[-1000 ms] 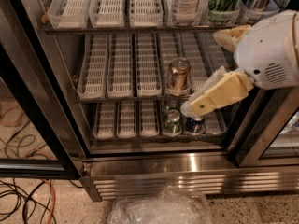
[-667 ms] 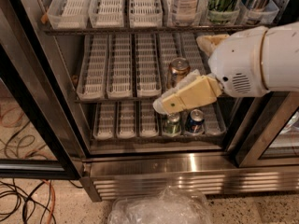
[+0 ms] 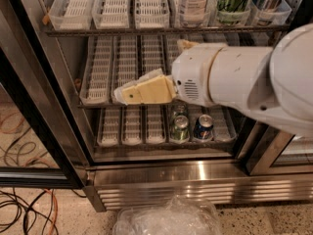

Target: Pick blue plastic bottle from top shelf of fridge

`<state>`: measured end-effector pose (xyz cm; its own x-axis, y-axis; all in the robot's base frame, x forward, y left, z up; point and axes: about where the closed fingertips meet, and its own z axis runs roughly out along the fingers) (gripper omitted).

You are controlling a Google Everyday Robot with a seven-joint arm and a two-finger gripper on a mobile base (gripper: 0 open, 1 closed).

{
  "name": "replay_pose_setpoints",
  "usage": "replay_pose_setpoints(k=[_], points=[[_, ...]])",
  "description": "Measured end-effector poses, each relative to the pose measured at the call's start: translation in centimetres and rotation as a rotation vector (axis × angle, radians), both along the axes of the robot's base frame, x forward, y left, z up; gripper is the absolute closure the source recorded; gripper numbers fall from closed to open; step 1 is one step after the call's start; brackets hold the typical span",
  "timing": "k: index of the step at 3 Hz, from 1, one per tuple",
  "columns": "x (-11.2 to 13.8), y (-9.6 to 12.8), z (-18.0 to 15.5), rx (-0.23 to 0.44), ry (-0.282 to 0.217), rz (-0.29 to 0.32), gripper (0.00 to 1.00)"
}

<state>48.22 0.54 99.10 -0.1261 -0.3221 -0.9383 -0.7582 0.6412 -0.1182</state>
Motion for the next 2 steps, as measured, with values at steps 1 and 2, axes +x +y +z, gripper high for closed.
replay_pose_setpoints(k=[1, 2], points=[[-0.56, 1.15, -3.31, 0.134, 0.102, -0.151, 0.0], [0.1, 0.95, -3.23, 0.189, 0.108, -0.224, 0.0]])
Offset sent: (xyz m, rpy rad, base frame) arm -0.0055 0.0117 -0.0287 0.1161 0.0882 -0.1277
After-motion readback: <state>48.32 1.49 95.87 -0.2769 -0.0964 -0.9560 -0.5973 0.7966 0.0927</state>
